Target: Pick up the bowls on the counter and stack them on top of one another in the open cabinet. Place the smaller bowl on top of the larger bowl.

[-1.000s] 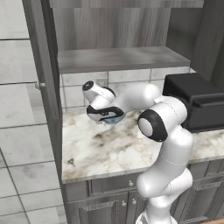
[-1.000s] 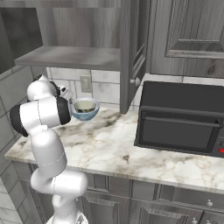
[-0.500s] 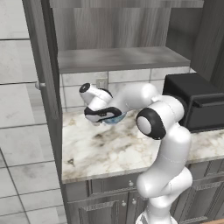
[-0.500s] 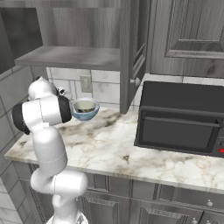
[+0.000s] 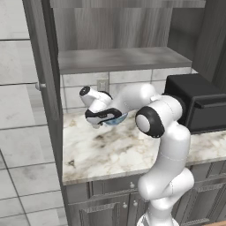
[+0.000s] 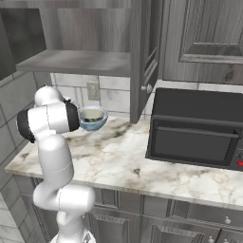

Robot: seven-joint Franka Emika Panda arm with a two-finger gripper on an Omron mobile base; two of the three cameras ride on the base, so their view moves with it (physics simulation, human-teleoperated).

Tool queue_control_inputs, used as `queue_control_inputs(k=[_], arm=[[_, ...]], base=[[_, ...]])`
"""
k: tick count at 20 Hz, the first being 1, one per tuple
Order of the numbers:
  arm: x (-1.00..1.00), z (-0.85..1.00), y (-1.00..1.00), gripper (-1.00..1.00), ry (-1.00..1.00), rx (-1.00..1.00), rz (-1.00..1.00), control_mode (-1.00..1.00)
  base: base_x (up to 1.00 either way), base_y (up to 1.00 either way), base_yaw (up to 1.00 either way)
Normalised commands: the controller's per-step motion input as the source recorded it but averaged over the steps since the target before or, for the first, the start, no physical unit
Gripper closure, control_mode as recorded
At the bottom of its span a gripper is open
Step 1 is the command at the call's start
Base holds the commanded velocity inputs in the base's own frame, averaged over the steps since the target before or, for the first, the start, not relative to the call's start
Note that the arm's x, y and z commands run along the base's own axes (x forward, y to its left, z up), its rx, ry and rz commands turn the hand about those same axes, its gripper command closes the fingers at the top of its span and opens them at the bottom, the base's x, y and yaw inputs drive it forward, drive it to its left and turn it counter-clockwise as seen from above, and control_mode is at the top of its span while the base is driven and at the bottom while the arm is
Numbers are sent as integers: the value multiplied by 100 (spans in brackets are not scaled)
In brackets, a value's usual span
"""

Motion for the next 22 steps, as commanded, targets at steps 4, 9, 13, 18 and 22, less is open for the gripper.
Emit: queue_control_inputs(k=[4,9,13,18,22], arm=[[19,-12,0,-100,0,0,-1,-100],[24,-8,0,-100,0,0,0,-100],[23,-11,0,-100,0,0,0,-100],[14,-15,0,-100,0,0,0,-100],[9,-16,0,-100,0,0,0,-100]], base=[[0,0,0],[0,0,0],[0,0,0],[0,0,0],[0,0,0]])
